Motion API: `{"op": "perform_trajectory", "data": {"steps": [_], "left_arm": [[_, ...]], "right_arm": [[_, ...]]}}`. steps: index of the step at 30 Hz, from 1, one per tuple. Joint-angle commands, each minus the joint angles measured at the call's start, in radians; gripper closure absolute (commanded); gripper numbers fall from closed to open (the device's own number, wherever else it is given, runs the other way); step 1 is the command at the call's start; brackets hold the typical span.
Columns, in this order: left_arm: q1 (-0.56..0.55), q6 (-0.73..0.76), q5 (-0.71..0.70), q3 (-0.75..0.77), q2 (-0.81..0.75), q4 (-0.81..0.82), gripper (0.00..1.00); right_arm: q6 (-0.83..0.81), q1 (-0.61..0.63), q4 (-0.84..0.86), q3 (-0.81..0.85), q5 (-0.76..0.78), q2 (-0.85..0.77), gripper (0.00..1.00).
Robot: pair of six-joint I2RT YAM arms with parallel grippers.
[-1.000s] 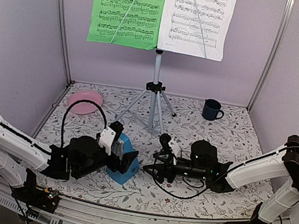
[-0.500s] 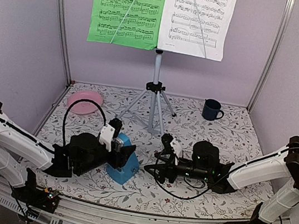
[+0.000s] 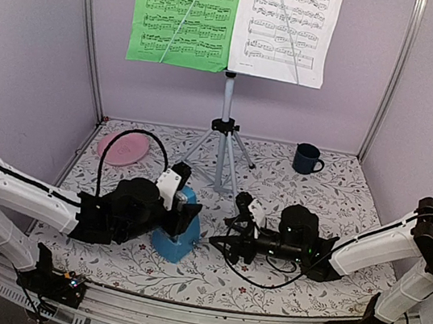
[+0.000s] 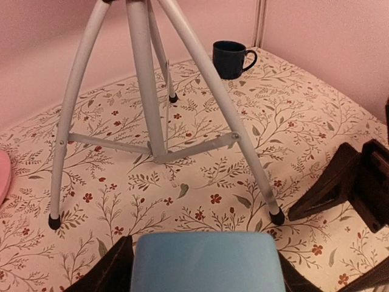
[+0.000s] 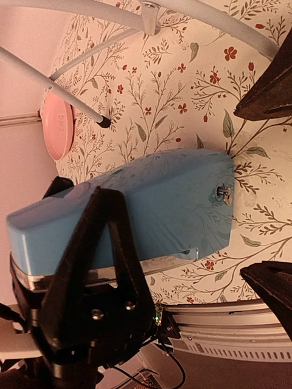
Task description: Set up the instrument practice props
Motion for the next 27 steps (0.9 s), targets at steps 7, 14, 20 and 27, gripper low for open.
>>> {"op": "perform_trajectory", "data": {"steps": [7,14,20,27], "left_arm": [[0.012,-0.257,-0.156,0.624,0.113,-0.766,0.86],[0.012,-0.28,-0.129,0.643,0.087,-0.791,0.88],[0.006,-0.272,-0.122,0.641,0.071,-0.795,0.9],[-0.041,-0.108,-0.16,0.555,0.018,-0.636,0.89]], "right_arm": [[-0.082,0.08,0.135,-0.003,0.201,0.034,0.21],[-0.189,0.157,0.231,-0.003,0.443,0.077,0.3],[-0.228,0.172,0.287,-0.017,0.47,0.094,0.39],[-0.244,0.172,0.352,-0.025,0.341,0.129,0.41]]}}
